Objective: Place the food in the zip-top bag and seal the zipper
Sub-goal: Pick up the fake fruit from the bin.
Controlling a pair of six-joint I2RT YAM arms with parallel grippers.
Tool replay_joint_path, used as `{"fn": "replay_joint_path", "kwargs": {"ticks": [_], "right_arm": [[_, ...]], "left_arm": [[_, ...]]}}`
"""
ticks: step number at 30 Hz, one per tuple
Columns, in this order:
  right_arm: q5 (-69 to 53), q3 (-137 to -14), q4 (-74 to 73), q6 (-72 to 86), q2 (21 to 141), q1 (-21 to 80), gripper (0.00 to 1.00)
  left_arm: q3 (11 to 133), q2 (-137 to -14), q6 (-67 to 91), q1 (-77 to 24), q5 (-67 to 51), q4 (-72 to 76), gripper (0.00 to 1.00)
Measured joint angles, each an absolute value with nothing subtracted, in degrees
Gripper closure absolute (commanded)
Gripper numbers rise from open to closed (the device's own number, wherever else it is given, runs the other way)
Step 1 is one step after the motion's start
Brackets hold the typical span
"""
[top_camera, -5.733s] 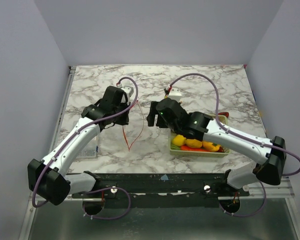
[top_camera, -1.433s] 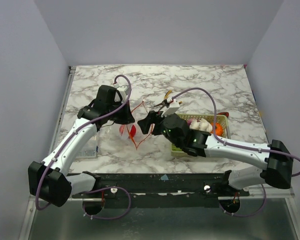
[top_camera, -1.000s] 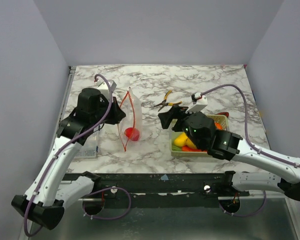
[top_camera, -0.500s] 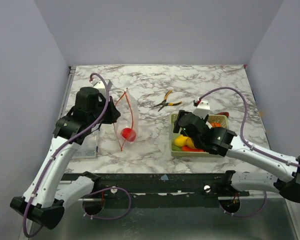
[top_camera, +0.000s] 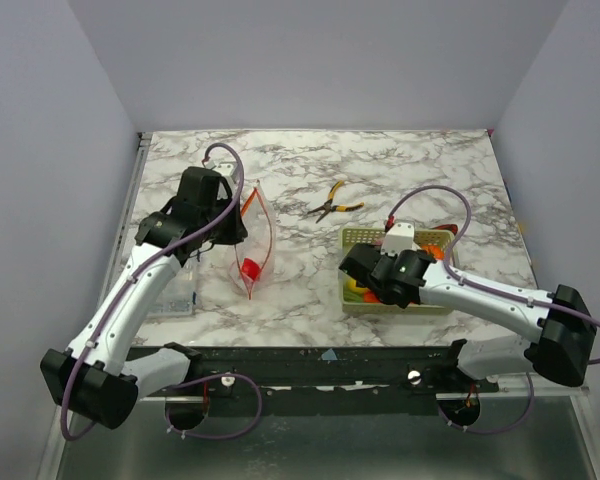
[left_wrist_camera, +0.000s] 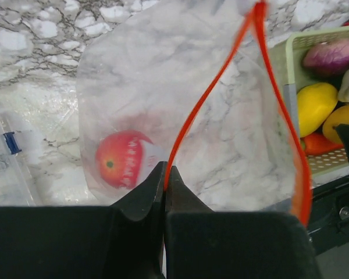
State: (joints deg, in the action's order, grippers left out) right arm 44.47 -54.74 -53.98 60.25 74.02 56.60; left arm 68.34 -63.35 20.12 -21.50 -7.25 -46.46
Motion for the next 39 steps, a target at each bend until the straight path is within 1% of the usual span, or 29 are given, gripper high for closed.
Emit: {"fn": "replay_joint_path", "kwargs": {"ticks": [3, 10, 12, 14, 15, 17, 20, 22, 24, 27, 32, 34, 37, 39], "right_arm": [[45.08, -53.17, -54.87, 61.08, 75.02, 56.12, 0.00], [45.76, -52.77, -53.30, 59.61, 79.96, 55.75, 0.00], [45.82, -52.84, -52.88, 59.33, 82.02, 55.75, 0.02], [46.04, -53.21, -53.08, 59.55, 84.07, 55.75, 0.06], [46.15, -53.45, -53.25, 59.70, 84.99, 55.75, 0.09], [46.54, -53.93, -53.89, 60.12, 86.26, 55.75, 0.19], [47.24, -54.28, -55.00, 60.93, 86.72, 55.75, 0.35], [47.77, -54.30, -55.83, 61.58, 86.48, 55.75, 0.39], [47.99, -54.28, -56.01, 61.49, 85.67, 55.75, 0.47], [48.12, -54.28, -55.83, 60.75, 82.63, 55.75, 0.62], [46.57, -53.87, -51.27, 55.40, 72.34, 55.72, 0.81], [43.92, -53.17, -46.89, 52.03, 66.92, 55.70, 0.86], [38.76, -51.53, -39.57, 47.57, 59.96, 55.66, 0.91], [33.01, -49.43, -32.42, 44.18, 55.44, 55.66, 0.93]], "left_arm": [[66.32, -65.49, 19.73, -21.50, -7.81, -45.52, 1.00], [63.92, -65.28, 18.61, -21.50, -9.02, -41.60, 1.00], [63.42, -65.28, 18.28, -21.50, -8.99, -41.10, 1.00], [62.74, -65.25, 18.02, -21.50, -8.99, -40.27, 1.00], [62.50, -65.25, 17.96, -21.50, -9.02, -39.88, 1.00], [61.80, -65.14, 17.80, -21.50, -9.02, -39.13, 1.00], [61.08, -65.06, 17.76, -21.50, -8.99, -38.59, 1.00], [60.88, -65.04, 17.76, -21.50, -9.02, -38.48, 1.00], [60.71, -65.04, 17.76, -21.50, -9.02, -38.17, 1.00], [60.36, -65.04, 17.76, -21.50, -9.04, -37.71, 1.00], [59.96, -64.95, 17.76, -21.50, -9.04, -37.36, 1.00], [59.83, -64.73, 17.76, -21.50, -9.04, -37.34, 1.00], [59.66, -64.34, 17.76, -21.50, -9.06, -37.30, 1.00], [59.51, -64.03, 17.76, -21.50, -9.08, -37.28, 1.00]]}}
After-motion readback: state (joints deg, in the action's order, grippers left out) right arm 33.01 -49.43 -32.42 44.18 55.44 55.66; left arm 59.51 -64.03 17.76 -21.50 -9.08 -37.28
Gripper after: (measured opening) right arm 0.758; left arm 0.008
